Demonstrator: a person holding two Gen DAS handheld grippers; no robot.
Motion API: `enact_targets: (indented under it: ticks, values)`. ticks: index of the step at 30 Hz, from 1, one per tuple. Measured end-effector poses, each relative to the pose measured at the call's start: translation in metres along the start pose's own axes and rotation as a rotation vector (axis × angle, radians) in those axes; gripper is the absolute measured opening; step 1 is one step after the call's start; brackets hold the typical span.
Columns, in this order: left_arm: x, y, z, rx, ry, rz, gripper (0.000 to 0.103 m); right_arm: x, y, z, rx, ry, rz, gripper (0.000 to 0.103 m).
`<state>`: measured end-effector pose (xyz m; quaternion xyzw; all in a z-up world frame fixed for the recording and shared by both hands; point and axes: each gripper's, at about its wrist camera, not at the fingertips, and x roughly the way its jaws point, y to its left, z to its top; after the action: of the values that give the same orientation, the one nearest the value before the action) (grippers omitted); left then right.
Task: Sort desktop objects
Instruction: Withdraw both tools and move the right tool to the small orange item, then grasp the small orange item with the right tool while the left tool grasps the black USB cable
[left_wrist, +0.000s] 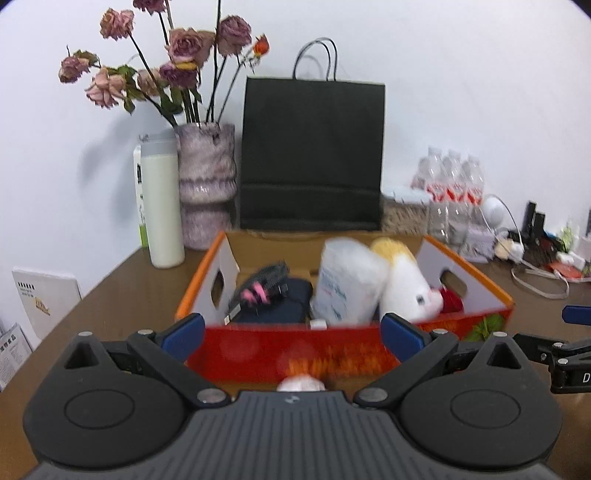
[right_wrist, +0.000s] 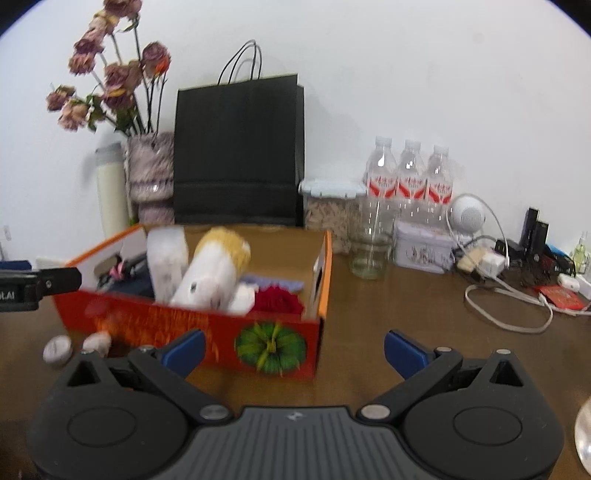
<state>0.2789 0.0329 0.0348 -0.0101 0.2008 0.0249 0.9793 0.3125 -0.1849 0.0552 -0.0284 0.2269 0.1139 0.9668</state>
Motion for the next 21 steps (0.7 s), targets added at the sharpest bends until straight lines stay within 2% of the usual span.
enact_targets:
  ticks: [11, 18, 20, 21]
  values:
    - [-0.028, -0.009, -0.037, 0.018, 0.114, -0.01, 0.103, -0.033, -0.019, -0.047, -0.026, 0.12, -0.009, 0.103]
    - [-0.031, -0.027, -0.051, 0.054, 0.158, -0.033, 0.103, -0.032, -0.032, -0.061, -0.035, 0.179, 0.008, 0.103]
    - [-0.03, -0.033, -0.053, 0.063, 0.173, -0.036, 0.103, -0.027, -0.034, -0.059, -0.027, 0.178, 0.024, 0.099]
    - [-0.03, -0.035, -0.054, 0.066, 0.179, -0.038, 0.103, -0.023, -0.035, -0.056, -0.026, 0.182, 0.032, 0.092]
